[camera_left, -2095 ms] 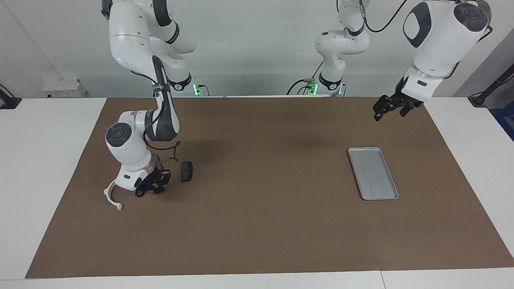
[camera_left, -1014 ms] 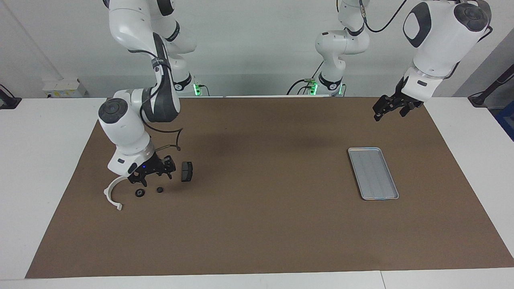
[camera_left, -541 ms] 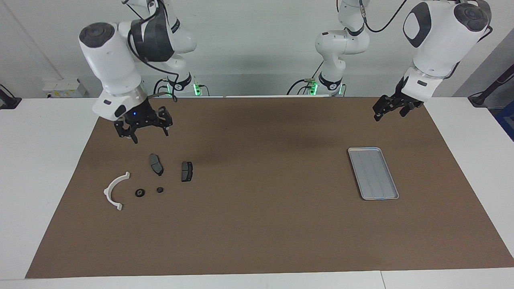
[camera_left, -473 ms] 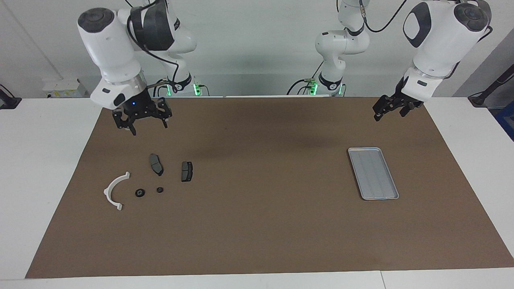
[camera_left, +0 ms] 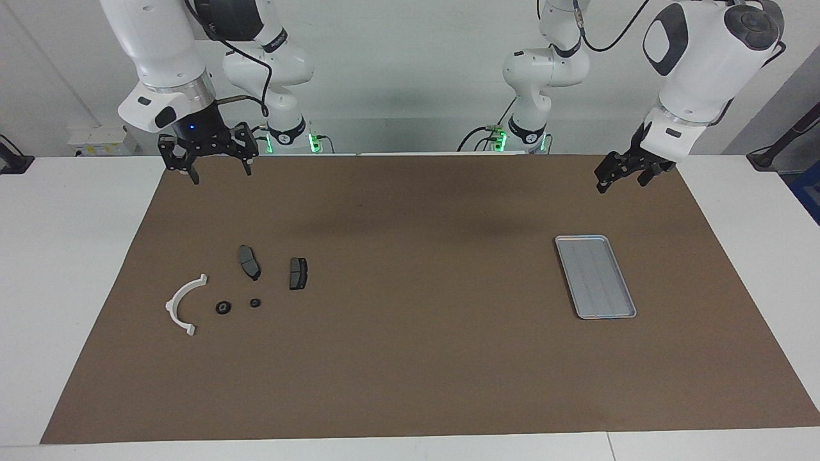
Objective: Place bearing gear from tray to pile
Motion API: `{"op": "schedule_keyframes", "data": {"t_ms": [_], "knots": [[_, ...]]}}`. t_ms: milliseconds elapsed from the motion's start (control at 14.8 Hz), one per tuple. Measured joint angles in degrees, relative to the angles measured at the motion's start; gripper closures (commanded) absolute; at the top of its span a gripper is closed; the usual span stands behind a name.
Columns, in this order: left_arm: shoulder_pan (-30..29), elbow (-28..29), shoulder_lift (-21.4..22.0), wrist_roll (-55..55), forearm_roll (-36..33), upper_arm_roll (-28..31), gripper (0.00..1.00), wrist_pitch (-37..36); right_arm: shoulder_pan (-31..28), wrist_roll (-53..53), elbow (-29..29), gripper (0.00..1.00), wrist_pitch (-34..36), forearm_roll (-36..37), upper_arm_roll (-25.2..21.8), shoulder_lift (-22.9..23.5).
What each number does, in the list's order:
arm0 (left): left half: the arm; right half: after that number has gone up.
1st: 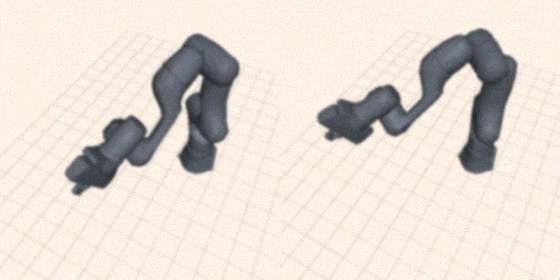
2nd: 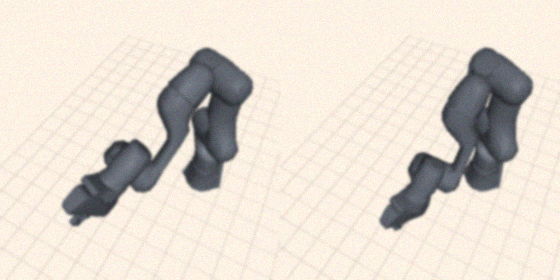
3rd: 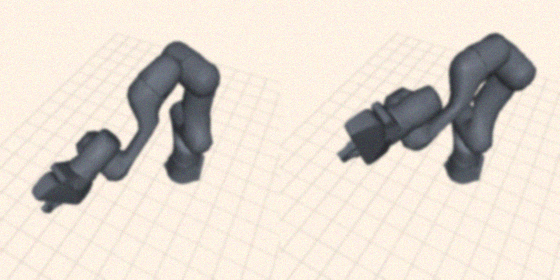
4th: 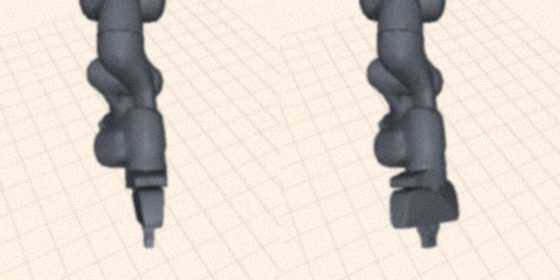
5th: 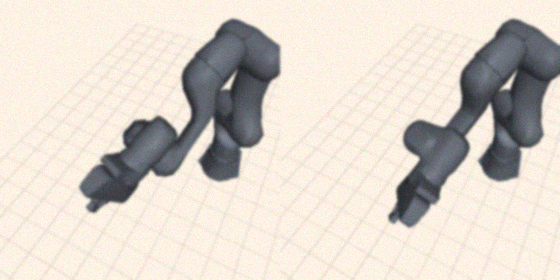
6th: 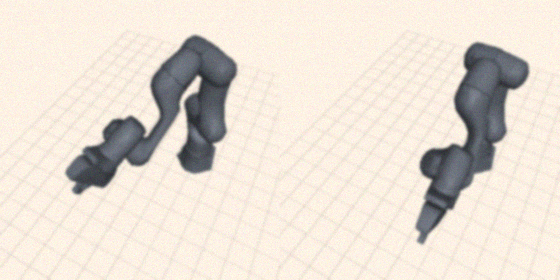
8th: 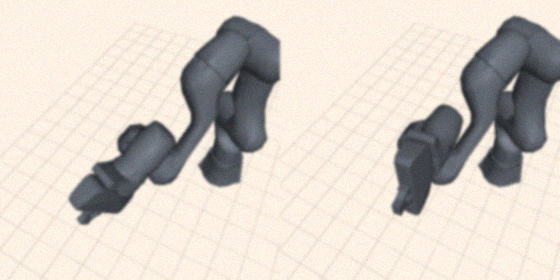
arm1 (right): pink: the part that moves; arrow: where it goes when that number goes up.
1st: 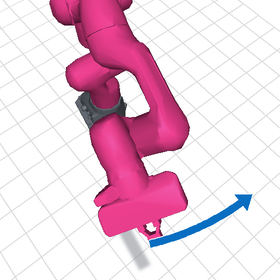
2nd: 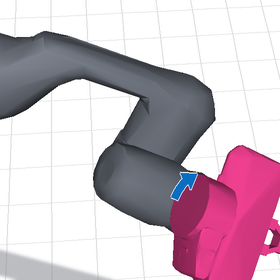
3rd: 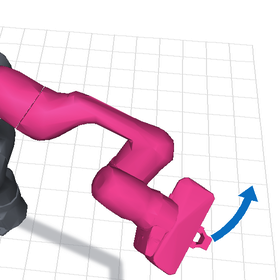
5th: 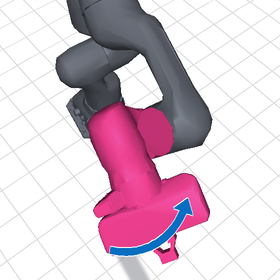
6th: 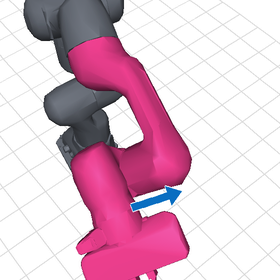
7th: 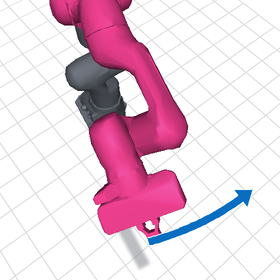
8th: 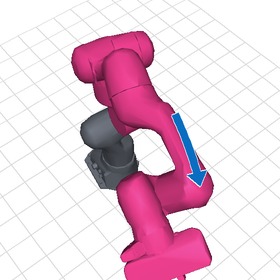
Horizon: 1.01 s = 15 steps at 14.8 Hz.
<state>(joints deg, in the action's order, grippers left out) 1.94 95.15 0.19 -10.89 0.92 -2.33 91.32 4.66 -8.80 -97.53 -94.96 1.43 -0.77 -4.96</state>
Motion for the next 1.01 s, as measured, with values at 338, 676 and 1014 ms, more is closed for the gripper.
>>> {"op": "schedule_keyframes", "data": {"t_ms": [338, 676, 1014], "knots": [[0.0, 0.0, 0.0, 0.0, 0.0, 0.0, 0.0, 0.0, -4.47, 0.22, 1.14, 0.0, 0.84, -0.01, 2.99, -0.04], [0.0, 0.0, 0.0, 0.0, 0.0, 0.0, 0.0, 0.0, -8.24, 2.82, 1.16, 0.0, 1.2, -0.03, 4.9, -0.04], [0.0, 0.0, 0.0, 0.0, 0.0, 0.0, 0.0, 0.0, -8.26, 3.38, 1.22, 0.0, 2.28, -0.03, 5.0, -0.23]]}}
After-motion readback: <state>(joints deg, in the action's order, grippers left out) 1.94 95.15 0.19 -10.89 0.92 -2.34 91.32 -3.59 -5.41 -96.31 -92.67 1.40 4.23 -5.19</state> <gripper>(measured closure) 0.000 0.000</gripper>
